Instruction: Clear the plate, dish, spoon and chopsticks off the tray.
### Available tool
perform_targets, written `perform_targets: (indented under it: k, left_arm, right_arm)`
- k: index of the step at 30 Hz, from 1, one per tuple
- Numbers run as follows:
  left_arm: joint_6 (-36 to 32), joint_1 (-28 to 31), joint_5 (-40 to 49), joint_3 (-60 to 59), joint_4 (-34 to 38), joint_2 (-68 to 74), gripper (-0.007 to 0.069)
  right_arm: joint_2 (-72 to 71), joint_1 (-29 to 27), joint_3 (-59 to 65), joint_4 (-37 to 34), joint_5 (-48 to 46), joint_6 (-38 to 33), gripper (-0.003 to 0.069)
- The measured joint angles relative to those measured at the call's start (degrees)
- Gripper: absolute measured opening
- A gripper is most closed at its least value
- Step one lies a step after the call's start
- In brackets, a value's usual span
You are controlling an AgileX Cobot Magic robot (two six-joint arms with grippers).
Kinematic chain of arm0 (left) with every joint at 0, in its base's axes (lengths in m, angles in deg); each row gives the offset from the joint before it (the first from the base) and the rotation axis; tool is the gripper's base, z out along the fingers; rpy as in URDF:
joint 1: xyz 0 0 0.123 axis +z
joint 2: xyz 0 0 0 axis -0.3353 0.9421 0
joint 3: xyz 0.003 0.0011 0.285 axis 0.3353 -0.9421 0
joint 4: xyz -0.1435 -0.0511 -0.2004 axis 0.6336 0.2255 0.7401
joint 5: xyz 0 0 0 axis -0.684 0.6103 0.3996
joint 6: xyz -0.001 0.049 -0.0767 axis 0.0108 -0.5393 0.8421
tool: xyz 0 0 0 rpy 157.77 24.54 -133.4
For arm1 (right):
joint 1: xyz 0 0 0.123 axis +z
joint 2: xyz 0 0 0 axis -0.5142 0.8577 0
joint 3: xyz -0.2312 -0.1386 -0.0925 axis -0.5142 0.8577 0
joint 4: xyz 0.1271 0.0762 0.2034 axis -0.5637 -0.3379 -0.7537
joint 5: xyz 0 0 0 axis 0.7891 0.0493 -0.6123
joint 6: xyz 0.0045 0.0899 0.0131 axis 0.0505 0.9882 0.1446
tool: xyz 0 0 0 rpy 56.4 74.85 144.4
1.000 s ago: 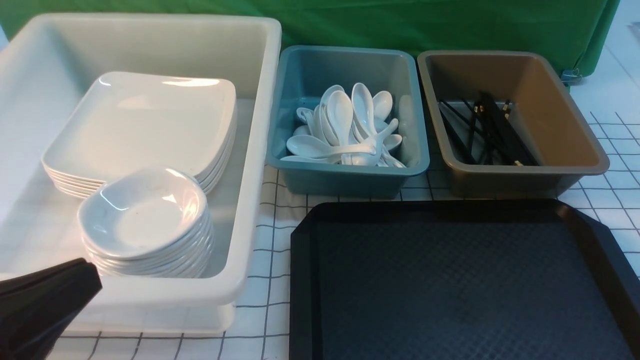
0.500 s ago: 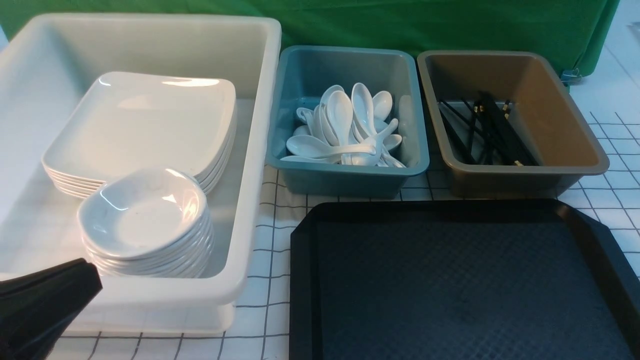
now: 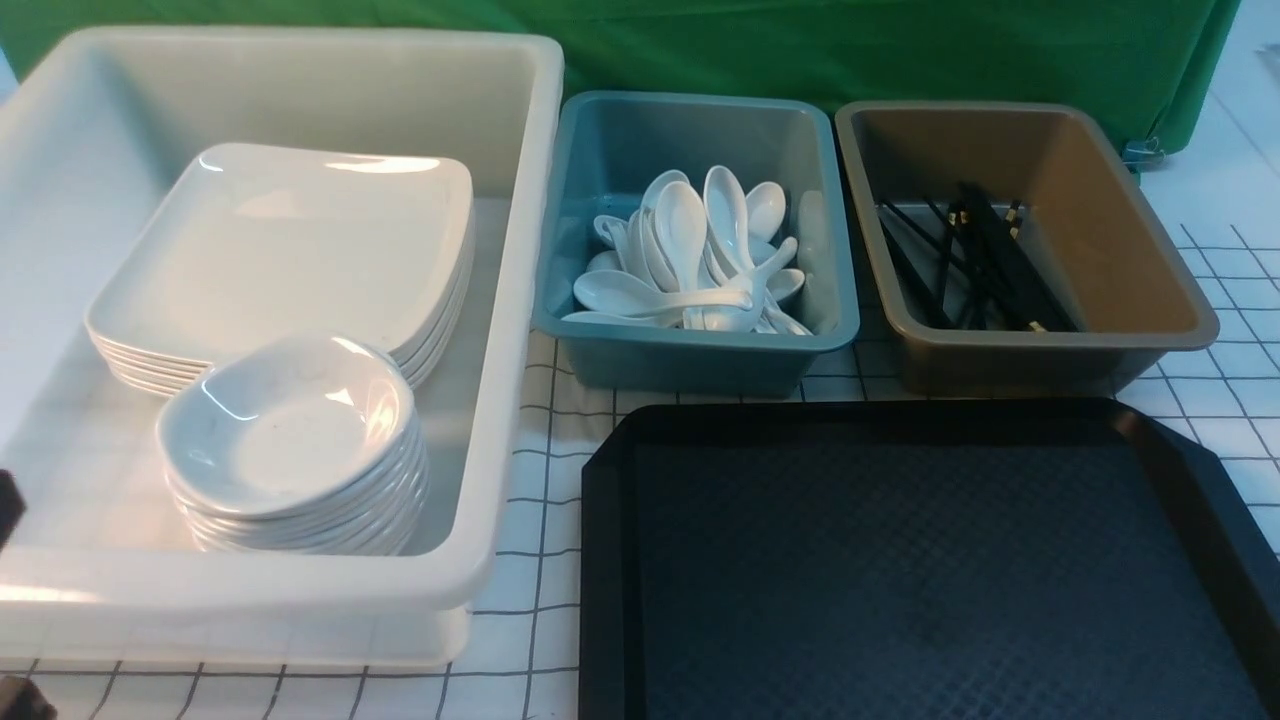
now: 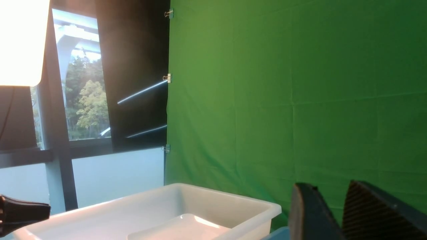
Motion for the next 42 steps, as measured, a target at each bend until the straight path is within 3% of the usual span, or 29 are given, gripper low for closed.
perform_targets:
  k: [10, 18, 42]
  left_arm:
    - [-0.8, 2.9, -2.7, -11.5, -3.8, -10.0, 0.0]
    - [-1.3, 2.9, 4.4, -11.9, -4.0, -10.2, 0.0001]
    - [-1.4, 2.9, 4.6, -11.9, -4.2, -10.2, 0.0004]
  right_arm:
    - [0.0, 0.0, 0.0, 0.0, 0.0, 0.0, 0.0188]
    - [0.0, 0.0, 0.0, 0.0, 0.0, 0.0, 0.0189]
    - [0.0, 0.0, 0.0, 0.0, 0.0, 0.0, 0.0189]
